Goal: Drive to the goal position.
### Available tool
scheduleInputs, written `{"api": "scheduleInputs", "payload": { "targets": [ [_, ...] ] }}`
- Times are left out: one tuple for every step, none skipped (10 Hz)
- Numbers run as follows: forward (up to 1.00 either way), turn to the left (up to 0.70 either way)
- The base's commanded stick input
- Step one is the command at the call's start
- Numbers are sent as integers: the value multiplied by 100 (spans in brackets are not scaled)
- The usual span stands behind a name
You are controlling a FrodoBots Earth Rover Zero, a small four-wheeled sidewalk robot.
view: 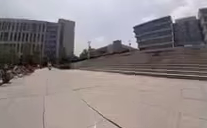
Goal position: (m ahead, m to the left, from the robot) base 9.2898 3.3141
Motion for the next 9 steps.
{"api": "scheduleInputs", "payload": {
  "targets": [
    [100, 26],
    [100, 13],
    [100, 0],
    [100, 0],
    [100, 0],
    [100, 3],
    [100, 32],
    [100, 34],
    [100, 14]
  ]
}}
